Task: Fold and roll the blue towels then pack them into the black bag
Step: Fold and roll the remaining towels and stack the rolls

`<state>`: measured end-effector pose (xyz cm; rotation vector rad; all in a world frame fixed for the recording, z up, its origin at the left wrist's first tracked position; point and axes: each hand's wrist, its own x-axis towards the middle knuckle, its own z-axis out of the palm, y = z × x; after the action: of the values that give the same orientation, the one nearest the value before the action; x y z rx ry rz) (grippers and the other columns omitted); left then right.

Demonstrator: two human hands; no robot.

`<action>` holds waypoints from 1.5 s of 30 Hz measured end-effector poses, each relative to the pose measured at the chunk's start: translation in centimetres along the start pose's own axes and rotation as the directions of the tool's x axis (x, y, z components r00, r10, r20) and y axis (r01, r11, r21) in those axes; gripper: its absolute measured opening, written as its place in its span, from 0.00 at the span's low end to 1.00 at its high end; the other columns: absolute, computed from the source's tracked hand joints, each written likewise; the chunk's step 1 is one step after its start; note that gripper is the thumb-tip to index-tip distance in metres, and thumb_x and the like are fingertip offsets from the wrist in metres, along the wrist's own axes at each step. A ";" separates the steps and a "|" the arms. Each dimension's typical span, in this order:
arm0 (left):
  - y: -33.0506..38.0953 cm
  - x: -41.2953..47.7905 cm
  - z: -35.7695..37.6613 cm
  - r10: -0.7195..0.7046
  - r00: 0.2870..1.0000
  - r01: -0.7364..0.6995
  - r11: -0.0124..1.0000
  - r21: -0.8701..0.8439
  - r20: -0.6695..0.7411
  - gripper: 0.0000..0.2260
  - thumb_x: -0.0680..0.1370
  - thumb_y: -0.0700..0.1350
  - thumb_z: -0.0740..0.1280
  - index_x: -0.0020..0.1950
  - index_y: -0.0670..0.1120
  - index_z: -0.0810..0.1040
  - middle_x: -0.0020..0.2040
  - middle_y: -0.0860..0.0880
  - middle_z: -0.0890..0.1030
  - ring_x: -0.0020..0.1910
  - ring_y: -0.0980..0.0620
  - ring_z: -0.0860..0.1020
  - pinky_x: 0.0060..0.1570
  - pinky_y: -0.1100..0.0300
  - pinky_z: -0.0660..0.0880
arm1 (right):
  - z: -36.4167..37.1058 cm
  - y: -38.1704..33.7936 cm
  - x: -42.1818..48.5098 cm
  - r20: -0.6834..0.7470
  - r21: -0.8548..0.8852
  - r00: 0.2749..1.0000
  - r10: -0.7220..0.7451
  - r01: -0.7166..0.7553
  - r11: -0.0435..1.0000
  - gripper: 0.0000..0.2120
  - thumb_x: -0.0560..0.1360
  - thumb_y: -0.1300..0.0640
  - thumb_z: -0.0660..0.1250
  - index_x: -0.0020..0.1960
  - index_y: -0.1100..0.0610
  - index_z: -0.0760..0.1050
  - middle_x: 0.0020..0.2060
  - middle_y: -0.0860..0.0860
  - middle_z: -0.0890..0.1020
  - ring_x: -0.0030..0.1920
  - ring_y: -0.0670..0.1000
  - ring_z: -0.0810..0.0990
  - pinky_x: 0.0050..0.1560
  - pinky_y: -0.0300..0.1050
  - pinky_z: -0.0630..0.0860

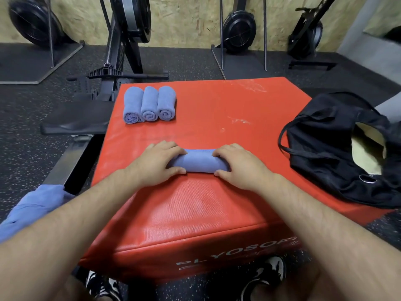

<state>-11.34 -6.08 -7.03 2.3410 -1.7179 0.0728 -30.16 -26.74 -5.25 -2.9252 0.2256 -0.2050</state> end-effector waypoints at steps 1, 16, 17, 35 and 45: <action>-0.1 0.3 -0.2 -0.022 1.000 0.023 0.999 -0.034 0.020 0.28 0.74 0.69 0.60 0.66 0.54 0.75 0.58 0.55 0.76 0.60 0.51 0.72 0.53 0.54 0.65 | -0.1 0.1 0.3 0.002 0.034 1.000 0.011 -0.011 0.999 0.21 0.73 0.47 0.71 0.63 0.50 0.73 0.58 0.48 0.79 0.59 0.53 0.73 0.60 0.52 0.73; 0.5 3.0 -0.1 -0.017 0.996 0.020 0.999 0.036 -0.087 0.22 0.79 0.63 0.54 0.68 0.58 0.73 0.61 0.57 0.76 0.60 0.52 0.74 0.54 0.52 0.68 | -0.2 0.6 4.1 -0.101 0.137 0.995 -0.029 0.043 0.990 0.11 0.77 0.55 0.65 0.60 0.49 0.74 0.56 0.49 0.76 0.58 0.54 0.75 0.63 0.46 0.69; 0.1 3.1 0.0 -0.025 0.999 0.027 0.999 0.034 -0.040 0.26 0.77 0.66 0.55 0.71 0.58 0.71 0.64 0.56 0.75 0.62 0.52 0.73 0.57 0.52 0.68 | -0.2 0.8 4.3 -0.067 0.142 0.998 -0.015 0.025 0.990 0.14 0.77 0.51 0.67 0.62 0.50 0.74 0.58 0.48 0.76 0.60 0.53 0.74 0.64 0.44 0.68; -2.4 4.0 -6.5 -0.403 0.913 0.226 0.618 -0.753 -0.057 0.21 0.72 0.49 0.77 0.63 0.57 0.76 0.58 0.61 0.78 0.53 0.74 0.74 0.49 0.80 0.66 | -4.5 1.1 7.4 -0.162 0.680 0.944 0.287 -0.104 0.726 0.23 0.72 0.52 0.76 0.65 0.51 0.73 0.48 0.46 0.80 0.42 0.42 0.75 0.45 0.28 0.71; -2.2 3.3 -9.3 -0.486 0.866 0.087 0.378 -0.922 -0.118 0.12 0.75 0.38 0.73 0.58 0.39 0.78 0.42 0.50 0.85 0.41 0.51 0.82 0.44 0.60 0.78 | -7.1 -1.6 7.5 -0.179 0.896 0.946 0.271 0.043 0.443 0.14 0.73 0.67 0.74 0.56 0.69 0.74 0.37 0.55 0.81 0.33 0.49 0.79 0.36 0.40 0.77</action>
<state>-7.36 -6.52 2.23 1.5636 -0.7407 -0.3668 -23.71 -27.74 2.87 -1.7642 0.2554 -0.5564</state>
